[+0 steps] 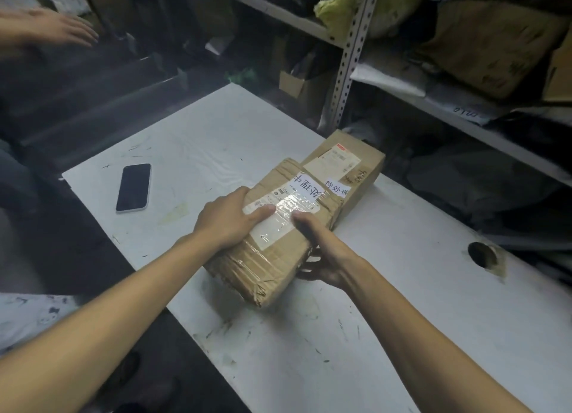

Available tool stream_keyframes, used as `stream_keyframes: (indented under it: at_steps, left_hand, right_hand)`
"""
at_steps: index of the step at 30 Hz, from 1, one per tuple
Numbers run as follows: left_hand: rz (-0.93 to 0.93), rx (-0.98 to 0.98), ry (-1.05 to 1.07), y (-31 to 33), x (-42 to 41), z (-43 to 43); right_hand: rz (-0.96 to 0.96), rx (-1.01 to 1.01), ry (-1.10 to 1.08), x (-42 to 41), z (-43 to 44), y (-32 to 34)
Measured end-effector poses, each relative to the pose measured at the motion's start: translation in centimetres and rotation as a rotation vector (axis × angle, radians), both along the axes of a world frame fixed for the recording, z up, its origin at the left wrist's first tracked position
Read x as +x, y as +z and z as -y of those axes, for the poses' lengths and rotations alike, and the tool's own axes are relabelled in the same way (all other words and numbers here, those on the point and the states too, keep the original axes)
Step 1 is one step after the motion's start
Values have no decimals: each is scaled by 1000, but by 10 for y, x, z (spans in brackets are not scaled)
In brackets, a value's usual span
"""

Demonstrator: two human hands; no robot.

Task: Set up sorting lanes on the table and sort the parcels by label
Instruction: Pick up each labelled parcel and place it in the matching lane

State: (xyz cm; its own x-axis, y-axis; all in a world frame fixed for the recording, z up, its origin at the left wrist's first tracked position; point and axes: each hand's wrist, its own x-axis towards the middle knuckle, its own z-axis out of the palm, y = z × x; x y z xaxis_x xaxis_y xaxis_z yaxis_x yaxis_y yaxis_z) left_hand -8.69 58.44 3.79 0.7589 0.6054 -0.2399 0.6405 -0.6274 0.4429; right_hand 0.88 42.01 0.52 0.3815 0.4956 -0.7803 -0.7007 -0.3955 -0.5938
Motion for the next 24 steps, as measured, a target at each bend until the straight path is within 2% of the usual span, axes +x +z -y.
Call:
stream_keyframes:
  at_steps: [3, 7, 10, 15, 20, 24]
  left_hand:
    - [9, 22, -15, 5, 0, 5]
    - [40, 11, -56, 16, 0, 19]
    - [82, -21, -94, 25, 4, 40]
    - [151, -177, -151, 42, 11, 82]
    - [153, -318, -262, 63, 13, 113]
    - [202, -597, -207, 66, 1, 135]
  right_hand:
    - [4, 24, -56, -5, 6, -2]
    - [105, 43, -75, -6, 27, -1]
    - [165, 83, -178, -2, 47, 6]
    - [322, 123, -286, 4, 89, 30]
    - [397, 173, -390, 0, 134, 59]
    - [408, 187, -532, -13, 167, 79]
